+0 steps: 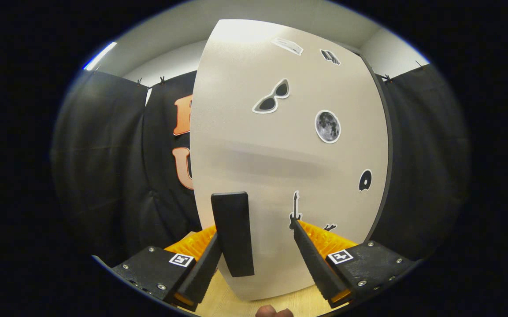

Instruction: Open the shoe cabinet door, grab the shoes and put them into the shoe cabinet, then close the shoe cabinet door.

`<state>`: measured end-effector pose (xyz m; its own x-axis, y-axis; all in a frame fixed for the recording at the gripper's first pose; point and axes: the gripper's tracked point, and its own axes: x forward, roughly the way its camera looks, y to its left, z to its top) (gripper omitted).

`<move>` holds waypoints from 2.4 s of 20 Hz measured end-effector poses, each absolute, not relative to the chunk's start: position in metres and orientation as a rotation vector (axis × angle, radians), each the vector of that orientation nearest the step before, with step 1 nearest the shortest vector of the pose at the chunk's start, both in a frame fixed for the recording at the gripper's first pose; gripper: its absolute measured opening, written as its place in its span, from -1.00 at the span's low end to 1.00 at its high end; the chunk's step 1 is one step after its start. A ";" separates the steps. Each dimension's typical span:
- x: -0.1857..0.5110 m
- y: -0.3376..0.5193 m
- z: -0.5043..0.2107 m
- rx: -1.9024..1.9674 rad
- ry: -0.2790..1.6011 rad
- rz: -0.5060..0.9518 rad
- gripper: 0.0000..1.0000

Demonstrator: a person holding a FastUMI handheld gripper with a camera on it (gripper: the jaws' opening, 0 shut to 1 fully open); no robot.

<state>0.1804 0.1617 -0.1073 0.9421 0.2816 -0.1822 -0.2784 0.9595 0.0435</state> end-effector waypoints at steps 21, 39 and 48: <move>0.209 0.182 -0.110 0.055 0.147 0.255 0.95; 0.171 0.170 -0.103 -0.010 0.185 0.201 0.94; 0.093 0.137 -0.096 -0.020 0.210 0.172 0.95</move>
